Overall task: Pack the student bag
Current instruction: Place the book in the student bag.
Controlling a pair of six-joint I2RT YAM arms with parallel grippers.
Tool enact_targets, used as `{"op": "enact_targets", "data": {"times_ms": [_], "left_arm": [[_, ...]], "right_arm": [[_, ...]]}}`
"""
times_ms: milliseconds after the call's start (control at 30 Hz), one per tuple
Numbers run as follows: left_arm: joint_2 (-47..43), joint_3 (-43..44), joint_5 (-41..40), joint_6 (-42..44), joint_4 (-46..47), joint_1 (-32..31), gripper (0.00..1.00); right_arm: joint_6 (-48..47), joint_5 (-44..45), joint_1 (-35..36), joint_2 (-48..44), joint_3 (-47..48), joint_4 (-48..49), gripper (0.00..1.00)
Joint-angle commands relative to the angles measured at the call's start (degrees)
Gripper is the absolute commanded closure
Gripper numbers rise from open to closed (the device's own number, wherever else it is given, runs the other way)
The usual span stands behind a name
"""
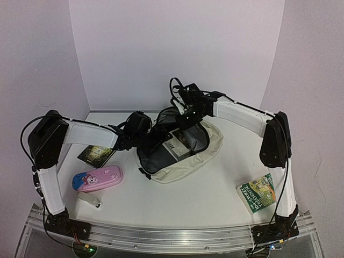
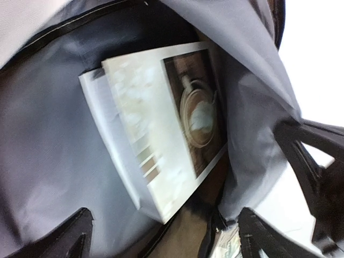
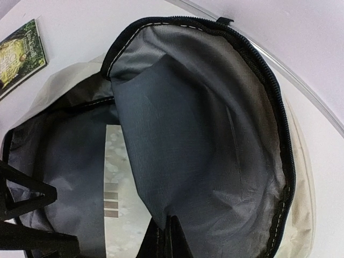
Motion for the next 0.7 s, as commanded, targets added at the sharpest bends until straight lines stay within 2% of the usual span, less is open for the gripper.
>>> {"op": "enact_targets", "data": {"times_ms": [0, 100, 200, 367, 500, 600, 667], "left_arm": [[-6.55, -0.32, -2.29, 5.47, -2.12, 0.02, 0.01], [-9.28, -1.67, -2.82, 6.72, -3.62, 0.85, 0.0], [-11.87, -3.56, -2.96, 7.03, -3.89, 2.13, 0.0], [-14.66, -5.05, -2.99, 8.76, -4.46, 3.23, 0.0], [-15.83, -5.29, -1.97, 11.67, -4.48, 3.21, 0.0], [-16.63, -5.53, -1.26, 14.07, -6.07, 2.95, 0.0], [-17.39, -5.94, -1.2, 15.83, -6.48, 2.38, 0.0]], "right_arm": [[-1.49, -3.15, -4.54, 2.53, -0.3, 1.9, 0.99], [-2.46, -6.89, -5.89, 3.35, -2.03, 1.49, 0.81], [-2.11, -9.71, -6.4, 3.45, -2.78, 0.28, 0.57], [-1.47, -14.33, -6.67, 0.41, -2.85, -2.5, 0.33], [-1.4, -19.75, -7.05, -5.9, -4.17, -4.83, 0.12], [-1.35, -22.21, -8.11, -11.01, -6.61, -6.25, 0.02], [-2.19, -22.35, -9.35, -14.61, -9.11, -7.94, 0.02]]}}
